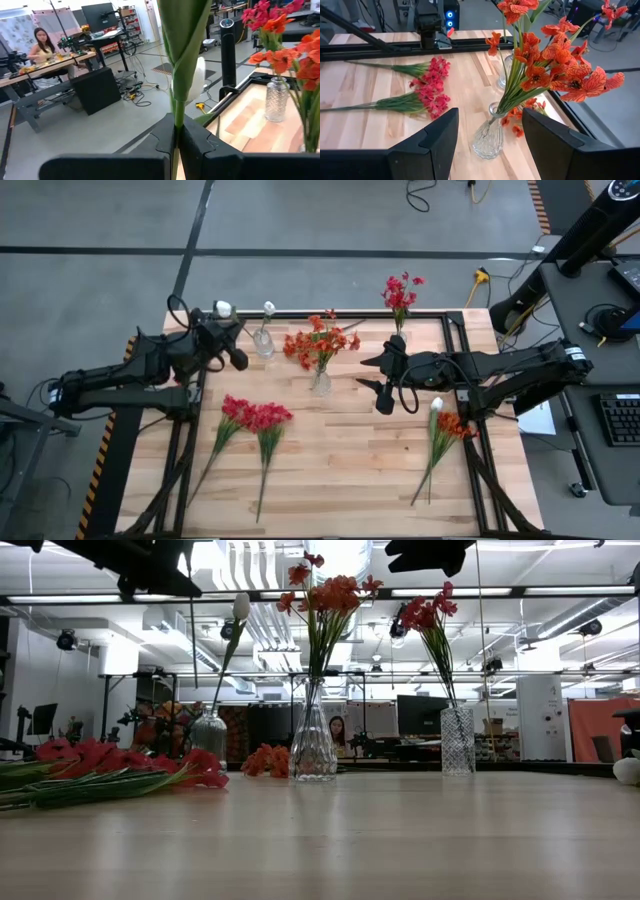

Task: Sort flowers into vase by color
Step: Put the top white tulip into the top left transparent vase

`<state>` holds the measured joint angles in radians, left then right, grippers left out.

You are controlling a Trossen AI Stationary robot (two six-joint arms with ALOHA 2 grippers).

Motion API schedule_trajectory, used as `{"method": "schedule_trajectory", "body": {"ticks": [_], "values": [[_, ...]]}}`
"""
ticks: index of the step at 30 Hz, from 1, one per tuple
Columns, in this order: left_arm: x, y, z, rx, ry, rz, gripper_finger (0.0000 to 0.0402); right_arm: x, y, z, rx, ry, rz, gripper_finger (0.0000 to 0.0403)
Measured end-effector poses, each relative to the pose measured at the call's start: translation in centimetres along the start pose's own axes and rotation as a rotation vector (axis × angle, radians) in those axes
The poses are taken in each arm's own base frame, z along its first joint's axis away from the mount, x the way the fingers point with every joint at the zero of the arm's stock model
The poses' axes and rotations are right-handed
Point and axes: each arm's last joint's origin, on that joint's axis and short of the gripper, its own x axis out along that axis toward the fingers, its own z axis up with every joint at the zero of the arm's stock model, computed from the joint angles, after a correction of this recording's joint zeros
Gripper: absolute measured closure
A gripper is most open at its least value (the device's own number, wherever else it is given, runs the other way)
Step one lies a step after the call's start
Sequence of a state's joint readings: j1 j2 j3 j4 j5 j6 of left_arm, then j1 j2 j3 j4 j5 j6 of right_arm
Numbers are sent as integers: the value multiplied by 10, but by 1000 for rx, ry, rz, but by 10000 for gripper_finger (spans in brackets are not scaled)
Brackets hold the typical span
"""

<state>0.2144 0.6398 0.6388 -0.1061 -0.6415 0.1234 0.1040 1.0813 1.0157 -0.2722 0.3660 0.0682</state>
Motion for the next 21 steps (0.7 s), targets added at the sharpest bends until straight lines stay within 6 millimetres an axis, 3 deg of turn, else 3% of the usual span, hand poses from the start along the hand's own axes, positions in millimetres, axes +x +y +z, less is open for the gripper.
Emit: {"method": "schedule_trajectory", "body": {"ticks": [21], "values": [[15, 16, 4, 3, -45, 55, 401, 0, 0, 2, 9, -16, 1, 190]]}}
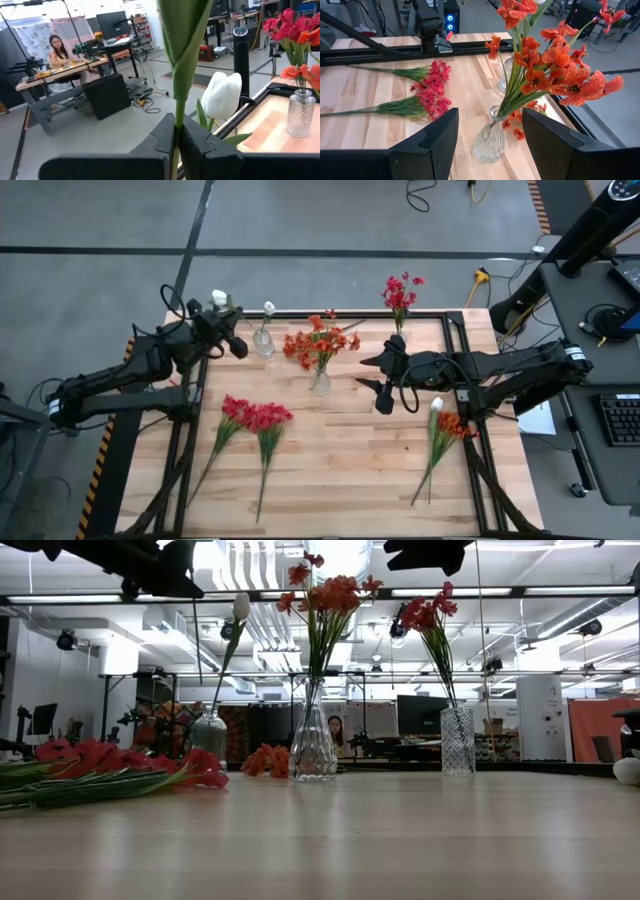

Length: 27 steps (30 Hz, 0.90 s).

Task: Sort flowers into vase by color
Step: Put the top white tulip into the top left transparent vase

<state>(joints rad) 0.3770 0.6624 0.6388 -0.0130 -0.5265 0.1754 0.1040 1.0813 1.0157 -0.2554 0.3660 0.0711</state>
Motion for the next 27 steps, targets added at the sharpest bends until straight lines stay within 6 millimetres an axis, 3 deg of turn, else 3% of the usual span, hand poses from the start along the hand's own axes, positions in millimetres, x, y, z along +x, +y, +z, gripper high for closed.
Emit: {"method": "schedule_trajectory", "body": {"ticks": [17, 27], "values": [[27, 6, -10, -29, 51, 0, 401, 0, 0, 0, 10, 0, 0, 190], [30, 4, -13, -62, 66, -22, 401, 0, 0, 0, 10, 0, 0, 190]]}}
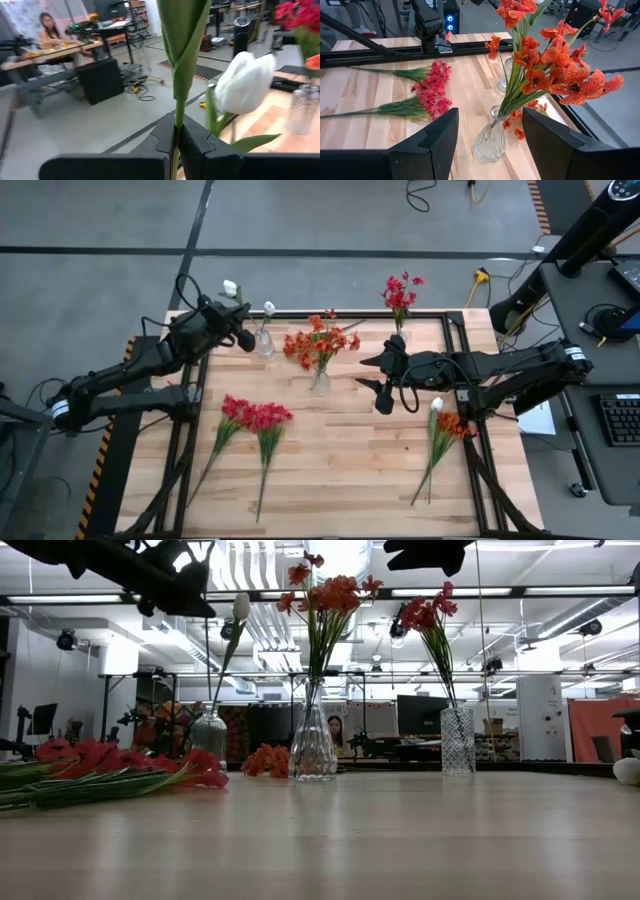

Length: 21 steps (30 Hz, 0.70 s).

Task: Sort flowers into vase by color
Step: Put the top white tulip into the top left transparent vase

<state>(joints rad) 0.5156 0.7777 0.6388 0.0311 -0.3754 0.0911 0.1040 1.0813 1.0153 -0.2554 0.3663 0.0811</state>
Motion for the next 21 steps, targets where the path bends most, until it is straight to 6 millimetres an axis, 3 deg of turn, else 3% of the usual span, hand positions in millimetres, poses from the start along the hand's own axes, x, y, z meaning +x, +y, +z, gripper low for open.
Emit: {"method": "schedule_trajectory", "body": {"ticks": [21], "values": [[12, -5, -8, -5, 56, -10, 401, 0, 0, 0, -2, 0, 0, 190]]}}
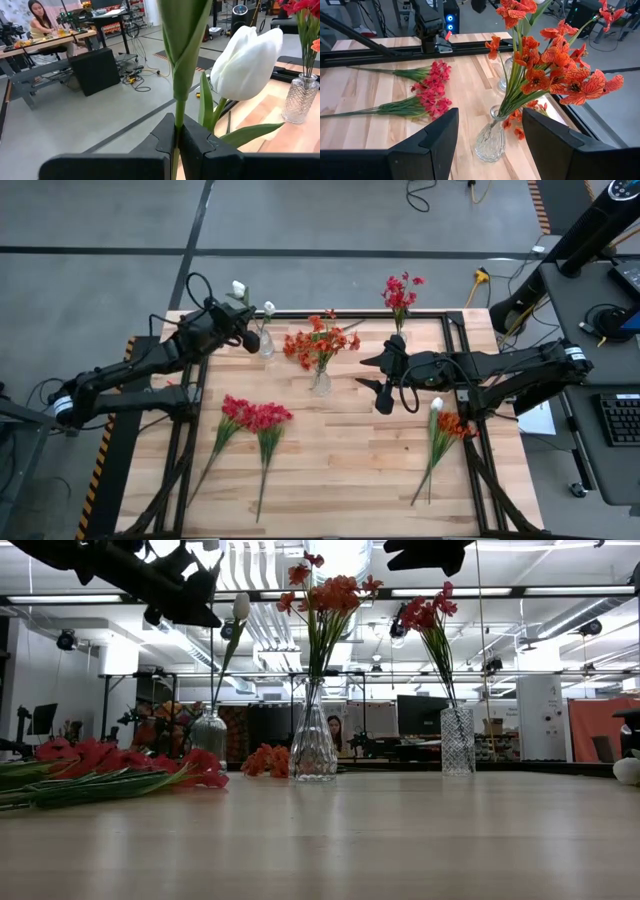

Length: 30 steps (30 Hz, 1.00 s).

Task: Sort flowers into vase by color
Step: Put the top white tulip into the top left transparent vase

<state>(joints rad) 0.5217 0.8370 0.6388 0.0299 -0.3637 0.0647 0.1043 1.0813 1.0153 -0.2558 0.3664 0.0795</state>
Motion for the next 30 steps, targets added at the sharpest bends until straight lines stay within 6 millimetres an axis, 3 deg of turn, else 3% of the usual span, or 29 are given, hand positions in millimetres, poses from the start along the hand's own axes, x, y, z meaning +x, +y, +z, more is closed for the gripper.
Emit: {"method": "schedule_trajectory", "body": {"ticks": [30], "values": [[6, -2, -8, -35, 57, 20, 401, 0, 0, 0, 15, 1, 0, 190]]}}
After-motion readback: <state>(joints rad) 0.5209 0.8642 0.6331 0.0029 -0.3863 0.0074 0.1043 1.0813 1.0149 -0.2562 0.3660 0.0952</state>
